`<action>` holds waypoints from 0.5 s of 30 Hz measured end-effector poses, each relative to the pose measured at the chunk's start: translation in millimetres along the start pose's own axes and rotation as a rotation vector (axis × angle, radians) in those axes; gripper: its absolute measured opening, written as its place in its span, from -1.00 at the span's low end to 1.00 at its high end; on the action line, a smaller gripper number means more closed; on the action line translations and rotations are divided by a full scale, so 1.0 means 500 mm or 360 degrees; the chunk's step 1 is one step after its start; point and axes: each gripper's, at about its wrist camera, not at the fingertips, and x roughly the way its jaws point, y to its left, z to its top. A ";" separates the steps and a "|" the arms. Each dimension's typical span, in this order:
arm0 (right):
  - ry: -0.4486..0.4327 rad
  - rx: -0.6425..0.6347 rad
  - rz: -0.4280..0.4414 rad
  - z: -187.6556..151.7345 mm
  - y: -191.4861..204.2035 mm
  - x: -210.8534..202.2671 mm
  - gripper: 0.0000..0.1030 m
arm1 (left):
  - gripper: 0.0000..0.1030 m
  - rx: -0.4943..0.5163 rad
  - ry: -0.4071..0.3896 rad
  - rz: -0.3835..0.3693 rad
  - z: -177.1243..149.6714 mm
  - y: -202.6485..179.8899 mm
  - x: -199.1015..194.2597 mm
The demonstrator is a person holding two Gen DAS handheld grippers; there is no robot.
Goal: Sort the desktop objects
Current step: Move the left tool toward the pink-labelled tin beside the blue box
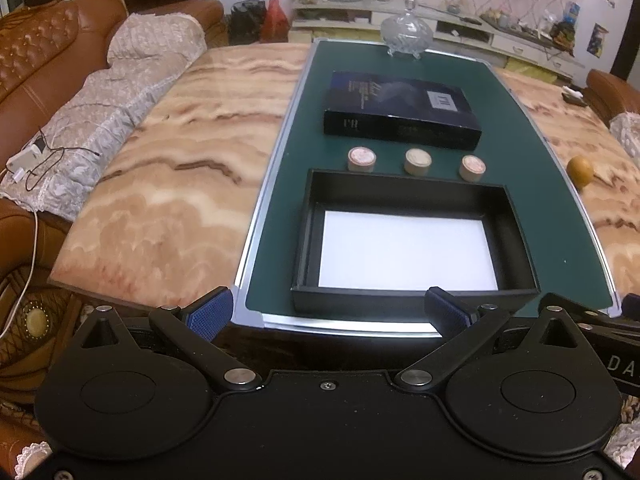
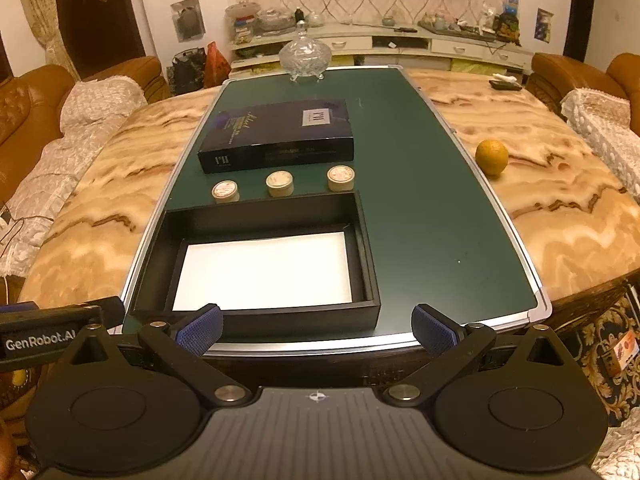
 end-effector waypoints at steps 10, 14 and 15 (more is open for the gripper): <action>0.0024 -0.0060 -0.0038 -0.007 0.024 -0.013 1.00 | 1.00 -0.0001 0.0025 0.0020 -0.011 0.009 -0.008; 0.0043 -0.0070 -0.0027 -0.009 0.029 -0.008 1.00 | 1.00 -0.0004 0.0050 0.0031 -0.012 0.016 -0.001; 0.0043 -0.0071 -0.0025 -0.008 0.031 -0.008 1.00 | 1.00 -0.0008 0.0052 0.0029 -0.011 0.017 0.000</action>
